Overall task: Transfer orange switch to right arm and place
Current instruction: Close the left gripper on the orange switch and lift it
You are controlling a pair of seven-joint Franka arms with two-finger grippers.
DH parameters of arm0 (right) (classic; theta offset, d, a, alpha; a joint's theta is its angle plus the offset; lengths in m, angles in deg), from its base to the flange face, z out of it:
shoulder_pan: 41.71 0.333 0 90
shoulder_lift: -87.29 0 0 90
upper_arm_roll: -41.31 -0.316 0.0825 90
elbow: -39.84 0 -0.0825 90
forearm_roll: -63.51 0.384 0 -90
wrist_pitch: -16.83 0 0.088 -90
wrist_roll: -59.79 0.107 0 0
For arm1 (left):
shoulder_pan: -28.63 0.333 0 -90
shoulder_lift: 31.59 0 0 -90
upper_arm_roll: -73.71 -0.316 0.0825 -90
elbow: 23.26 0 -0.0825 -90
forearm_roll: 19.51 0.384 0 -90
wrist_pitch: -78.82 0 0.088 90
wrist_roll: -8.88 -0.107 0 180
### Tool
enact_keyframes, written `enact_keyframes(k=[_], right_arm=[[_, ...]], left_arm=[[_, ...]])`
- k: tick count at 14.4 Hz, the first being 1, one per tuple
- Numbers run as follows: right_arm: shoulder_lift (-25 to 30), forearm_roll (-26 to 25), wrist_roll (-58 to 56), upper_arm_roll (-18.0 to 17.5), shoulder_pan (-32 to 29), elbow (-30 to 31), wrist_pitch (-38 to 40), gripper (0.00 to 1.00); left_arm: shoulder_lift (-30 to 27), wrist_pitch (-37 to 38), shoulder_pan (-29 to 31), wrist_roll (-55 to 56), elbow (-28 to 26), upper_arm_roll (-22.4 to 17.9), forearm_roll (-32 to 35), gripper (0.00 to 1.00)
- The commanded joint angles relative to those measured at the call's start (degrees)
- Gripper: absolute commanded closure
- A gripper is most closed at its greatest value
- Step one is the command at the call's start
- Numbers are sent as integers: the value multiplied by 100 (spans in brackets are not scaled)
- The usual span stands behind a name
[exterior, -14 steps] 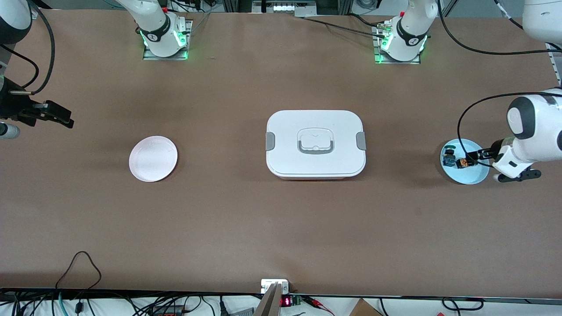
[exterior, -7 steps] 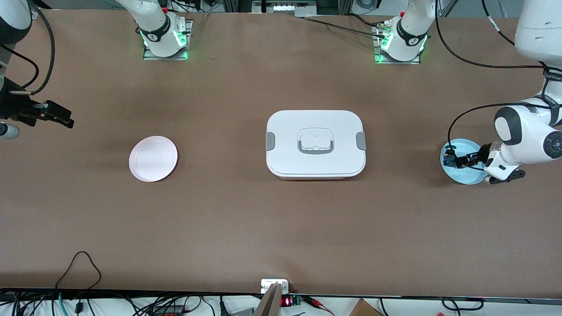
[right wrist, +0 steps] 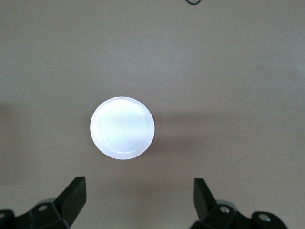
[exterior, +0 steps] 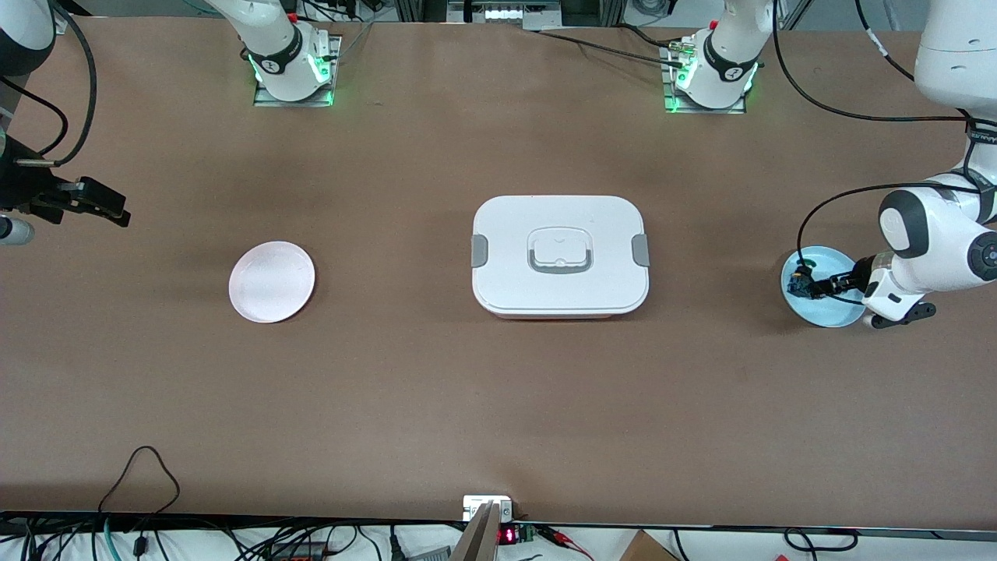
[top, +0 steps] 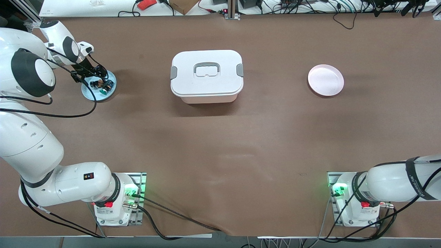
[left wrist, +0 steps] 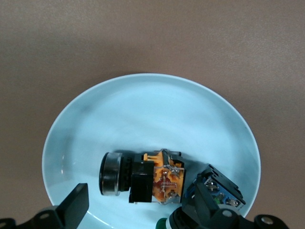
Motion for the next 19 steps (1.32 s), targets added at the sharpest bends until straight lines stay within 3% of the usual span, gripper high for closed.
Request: enact_keyframes(k=[1, 5, 19], right_arm=[[107, 83, -100, -23, -35, -16, 126, 0], [99, 74, -82, -14, -44, -16, 118, 0], [90, 83, -64, -14, -44, -16, 100, 0]], left_arm=[[45, 67, 192, -137, 87, 63, -134, 3], [53, 630, 193, -155, 474, 54, -293, 3], [317, 208, 202, -375, 465, 72, -548, 3]])
